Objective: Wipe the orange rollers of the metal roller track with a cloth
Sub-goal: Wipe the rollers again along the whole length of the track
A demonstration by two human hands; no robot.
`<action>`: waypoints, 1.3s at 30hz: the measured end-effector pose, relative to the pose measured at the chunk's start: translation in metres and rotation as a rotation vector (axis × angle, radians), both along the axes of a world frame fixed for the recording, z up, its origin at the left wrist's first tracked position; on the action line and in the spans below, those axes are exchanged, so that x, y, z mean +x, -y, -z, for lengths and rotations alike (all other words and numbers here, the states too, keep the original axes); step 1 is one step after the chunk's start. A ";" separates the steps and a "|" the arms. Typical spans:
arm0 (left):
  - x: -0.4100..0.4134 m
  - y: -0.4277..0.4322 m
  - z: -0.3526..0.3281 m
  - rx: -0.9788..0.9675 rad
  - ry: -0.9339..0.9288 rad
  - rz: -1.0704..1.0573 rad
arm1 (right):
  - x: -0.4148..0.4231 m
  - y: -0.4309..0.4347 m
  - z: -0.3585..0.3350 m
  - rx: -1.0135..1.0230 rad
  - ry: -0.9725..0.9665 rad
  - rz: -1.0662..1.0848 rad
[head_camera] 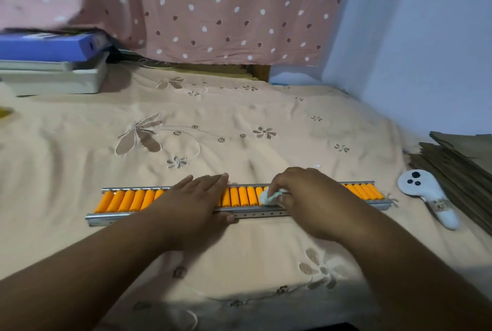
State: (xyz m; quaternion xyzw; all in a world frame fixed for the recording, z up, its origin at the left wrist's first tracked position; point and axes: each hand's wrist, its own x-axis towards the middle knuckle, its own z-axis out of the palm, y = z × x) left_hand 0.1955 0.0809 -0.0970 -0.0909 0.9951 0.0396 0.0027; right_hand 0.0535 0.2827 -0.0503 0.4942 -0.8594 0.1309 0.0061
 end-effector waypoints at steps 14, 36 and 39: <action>0.014 0.014 0.005 -0.009 -0.031 -0.034 | 0.023 0.010 0.008 -0.138 0.174 -0.026; 0.039 0.040 0.013 0.001 -0.135 -0.053 | 0.068 0.095 0.024 -0.323 0.129 -0.080; 0.045 0.047 0.015 -0.026 -0.156 -0.078 | 0.083 0.084 0.044 -0.323 0.004 -0.081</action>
